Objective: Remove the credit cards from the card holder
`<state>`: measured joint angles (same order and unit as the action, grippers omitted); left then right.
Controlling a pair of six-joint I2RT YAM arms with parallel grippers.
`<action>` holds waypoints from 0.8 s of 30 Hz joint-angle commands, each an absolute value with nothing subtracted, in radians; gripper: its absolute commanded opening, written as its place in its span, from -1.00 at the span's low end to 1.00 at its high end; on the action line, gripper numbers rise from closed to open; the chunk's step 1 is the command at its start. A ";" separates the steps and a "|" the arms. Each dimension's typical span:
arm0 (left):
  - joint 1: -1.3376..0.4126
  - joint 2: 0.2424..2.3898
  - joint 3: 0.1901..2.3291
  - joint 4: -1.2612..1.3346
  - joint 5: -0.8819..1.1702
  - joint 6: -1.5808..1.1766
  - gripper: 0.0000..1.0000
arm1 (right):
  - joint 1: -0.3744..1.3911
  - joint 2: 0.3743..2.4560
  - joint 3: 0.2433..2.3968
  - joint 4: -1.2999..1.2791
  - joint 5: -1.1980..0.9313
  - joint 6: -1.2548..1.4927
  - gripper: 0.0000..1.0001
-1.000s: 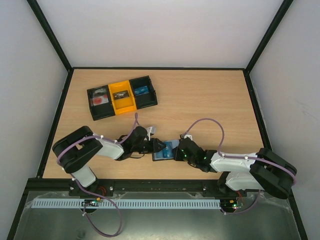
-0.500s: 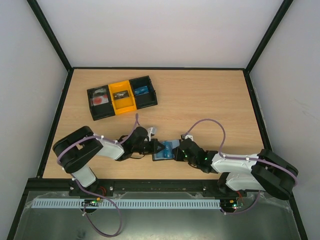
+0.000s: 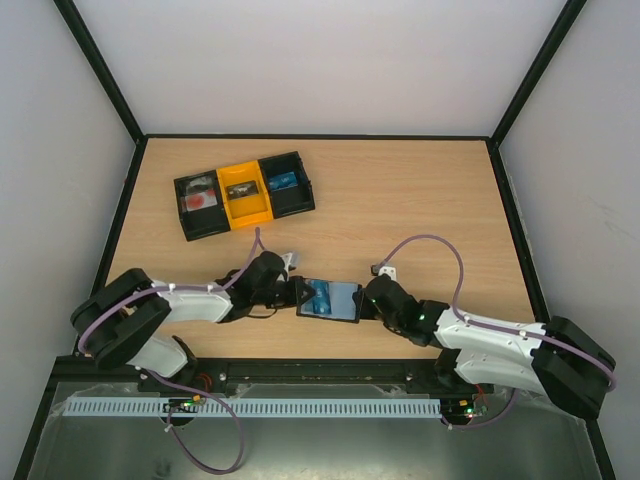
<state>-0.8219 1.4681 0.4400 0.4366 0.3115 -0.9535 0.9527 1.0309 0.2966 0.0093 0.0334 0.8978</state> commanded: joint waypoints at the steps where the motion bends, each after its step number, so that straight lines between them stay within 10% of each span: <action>1: -0.810 1.420 0.418 0.301 0.260 -0.910 -0.95 | 0.947 1.059 0.322 -0.012 0.057 0.887 -0.63; 24: -0.747 1.256 0.404 0.118 0.161 -0.866 -0.95 | 0.899 1.226 0.344 0.063 0.075 0.830 -0.79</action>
